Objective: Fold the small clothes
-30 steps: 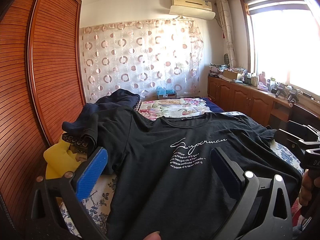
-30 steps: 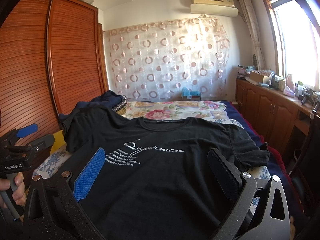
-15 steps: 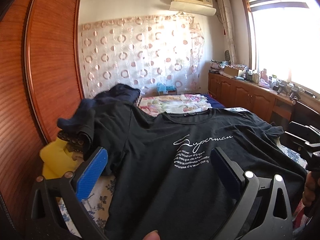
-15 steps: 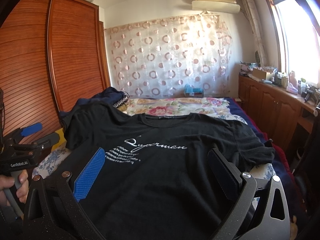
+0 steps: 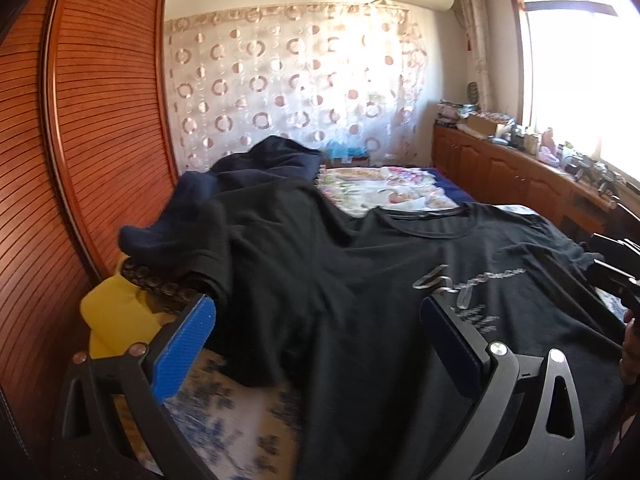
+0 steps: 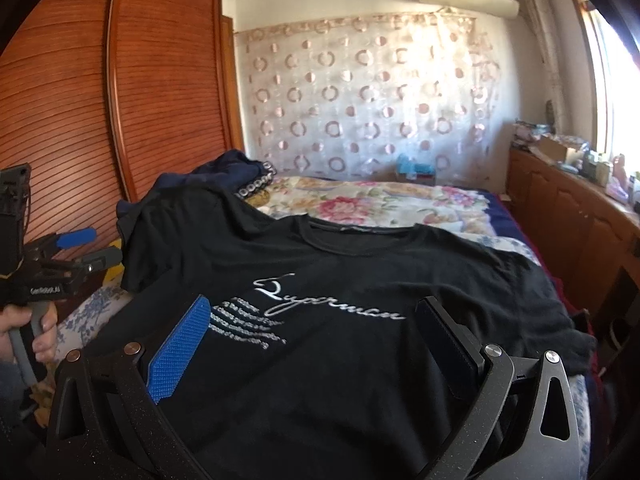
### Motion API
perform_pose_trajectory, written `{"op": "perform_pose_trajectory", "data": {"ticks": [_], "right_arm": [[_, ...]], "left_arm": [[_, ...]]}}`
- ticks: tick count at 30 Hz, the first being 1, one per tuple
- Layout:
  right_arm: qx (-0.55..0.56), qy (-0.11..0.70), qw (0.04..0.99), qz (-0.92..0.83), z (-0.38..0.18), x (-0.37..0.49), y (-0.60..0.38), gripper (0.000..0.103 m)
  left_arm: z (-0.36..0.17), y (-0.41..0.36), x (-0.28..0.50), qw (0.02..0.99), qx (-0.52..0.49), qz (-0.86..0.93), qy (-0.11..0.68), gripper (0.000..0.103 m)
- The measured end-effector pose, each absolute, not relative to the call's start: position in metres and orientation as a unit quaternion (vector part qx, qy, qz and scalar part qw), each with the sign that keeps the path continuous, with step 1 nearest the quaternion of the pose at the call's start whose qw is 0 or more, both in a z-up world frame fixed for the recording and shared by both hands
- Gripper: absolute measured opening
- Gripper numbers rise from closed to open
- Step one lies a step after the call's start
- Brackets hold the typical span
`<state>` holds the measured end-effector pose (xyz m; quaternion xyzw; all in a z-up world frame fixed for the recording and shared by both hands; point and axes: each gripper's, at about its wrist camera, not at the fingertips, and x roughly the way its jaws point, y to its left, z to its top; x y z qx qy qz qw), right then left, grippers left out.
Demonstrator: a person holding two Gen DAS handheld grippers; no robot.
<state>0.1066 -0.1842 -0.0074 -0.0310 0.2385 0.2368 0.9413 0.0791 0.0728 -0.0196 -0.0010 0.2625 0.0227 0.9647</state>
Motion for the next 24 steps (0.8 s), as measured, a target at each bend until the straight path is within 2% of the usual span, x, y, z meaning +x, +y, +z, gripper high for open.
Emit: {"op": "perform_pose_trajectory", "data": {"ticks": [13, 19, 23, 24], "right_arm": [[-0.059, 0.304, 0.906, 0.287, -0.029, 0.168, -0.143, 0.103], [-0.062, 0.335, 0.891, 0.299, -0.041, 0.196, -0.128, 0.103], [-0.059, 0.351, 0.883, 0.307, -0.048, 0.208, -0.123, 0.103], [-0.059, 0.354, 0.881, 0.309, -0.049, 0.21, -0.122, 0.103]], "left_arm": [[-0.005, 0.151, 0.124, 0.952, -0.037, 0.054, 0.301, 0.102], [-0.017, 0.166, 0.134, 0.942, -0.074, 0.018, 0.328, 0.084], [-0.033, 0.17, 0.133, 0.93, -0.101, 0.008, 0.353, 0.058], [-0.037, 0.171, 0.133, 0.927, -0.107, 0.006, 0.36, 0.058]]}}
